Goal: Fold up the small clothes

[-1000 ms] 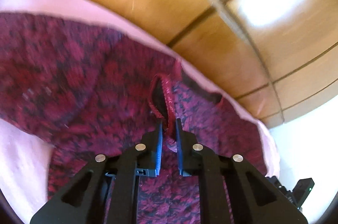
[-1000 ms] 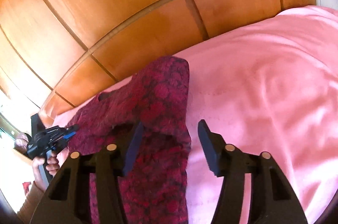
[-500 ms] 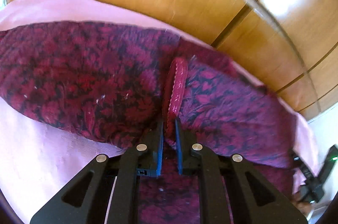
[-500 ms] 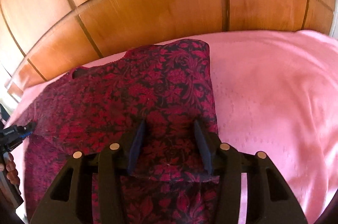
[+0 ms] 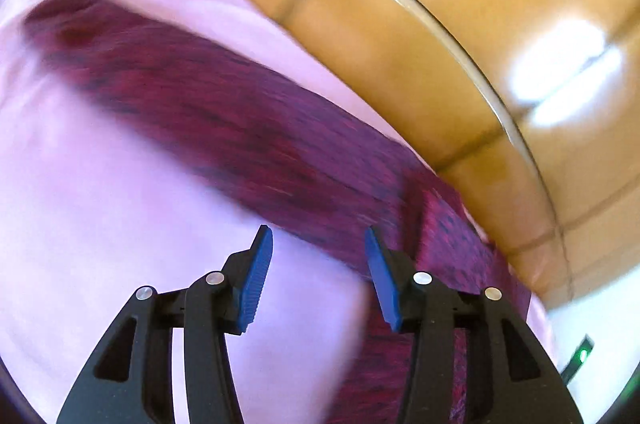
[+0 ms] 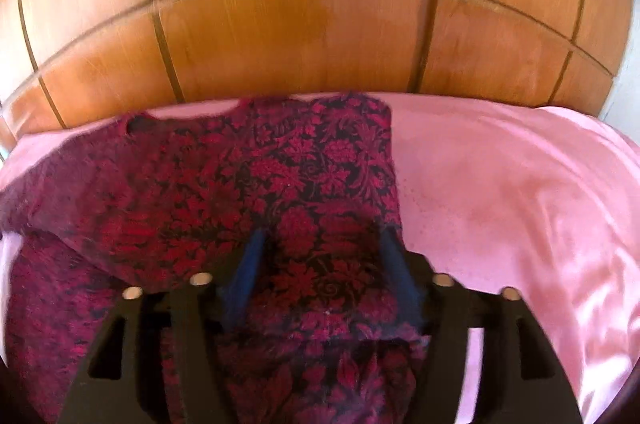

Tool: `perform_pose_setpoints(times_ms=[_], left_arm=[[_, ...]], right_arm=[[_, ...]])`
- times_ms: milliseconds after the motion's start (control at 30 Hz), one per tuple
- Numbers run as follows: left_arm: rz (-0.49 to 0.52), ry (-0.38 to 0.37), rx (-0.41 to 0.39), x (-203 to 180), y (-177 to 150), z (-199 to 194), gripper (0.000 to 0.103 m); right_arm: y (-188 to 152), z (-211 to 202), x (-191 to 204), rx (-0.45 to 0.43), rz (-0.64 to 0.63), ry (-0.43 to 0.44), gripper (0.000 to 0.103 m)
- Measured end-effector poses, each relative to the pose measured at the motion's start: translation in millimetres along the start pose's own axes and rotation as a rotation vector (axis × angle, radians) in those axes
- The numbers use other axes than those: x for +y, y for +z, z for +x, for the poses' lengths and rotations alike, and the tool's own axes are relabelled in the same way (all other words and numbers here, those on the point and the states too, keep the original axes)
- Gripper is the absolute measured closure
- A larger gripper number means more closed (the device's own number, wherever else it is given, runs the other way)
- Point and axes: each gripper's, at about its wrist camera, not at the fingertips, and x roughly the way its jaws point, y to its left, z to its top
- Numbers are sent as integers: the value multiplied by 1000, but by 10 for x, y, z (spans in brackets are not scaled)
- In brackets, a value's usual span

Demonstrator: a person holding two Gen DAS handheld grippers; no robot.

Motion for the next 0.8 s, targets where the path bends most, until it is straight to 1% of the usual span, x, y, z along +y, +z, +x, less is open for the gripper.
perform_pose_setpoints(times_ms=[67, 167, 200, 233, 267, 333, 400, 467, 500, 533, 567, 633, 667, 700, 733, 767, 800], left_arm=[[-99, 24, -25, 368, 138, -135, 50], [-230, 11, -42, 775, 306, -247, 50], [-255, 13, -50, 863, 347, -274, 50], [-285, -1, -61, 969, 406, -306, 50], [-325, -26, -83, 1076, 464, -340, 50], [-387, -32, -119, 1200, 546, -355, 48], [-433, -14, -154, 1314, 655, -359, 39], [-467, 9, -176, 1410, 740, -339, 38], [-501, 18, -189, 1479, 789, -322, 38], [-520, 10, -194, 1533, 834, -309, 38], [-531, 1, -192, 1575, 875, -293, 38], [-548, 11, -199, 1636, 957, -256, 38], [-541, 17, -198, 1643, 999, -219, 41], [-531, 29, -196, 1617, 1026, -185, 56], [-519, 54, -182, 1621, 1057, -170, 67], [-509, 73, -169, 1602, 1082, -155, 84], [-489, 83, -161, 1544, 1109, -130, 90]], right_arm=[[-53, -159, 67, -20, -11, 29, 33], [-206, -243, 240, 10, -57, 98, 31], [-268, -249, 300, 17, -82, 101, 30], [-359, -232, 385, 30, -121, 95, 29], [-424, -202, 433, 48, -143, 94, 30], [-512, -130, 472, 81, -146, 95, 29], [-557, -68, 498, 93, -145, 95, 24], [-549, -33, 502, 110, -141, 114, 11], [-554, -16, 510, 118, -143, 118, 9], [-552, 2, 517, 123, -145, 119, 7], [-529, 38, 521, 130, -143, 121, 4], [-515, 77, 516, 135, -134, 133, 2], [-514, 86, 518, 136, -133, 133, 2], [-514, 89, 529, 136, -138, 128, 2], [-516, 88, 537, 136, -142, 124, 2], [-516, 89, 552, 132, -147, 117, 2], [-530, 72, 553, 127, -150, 114, 2]])
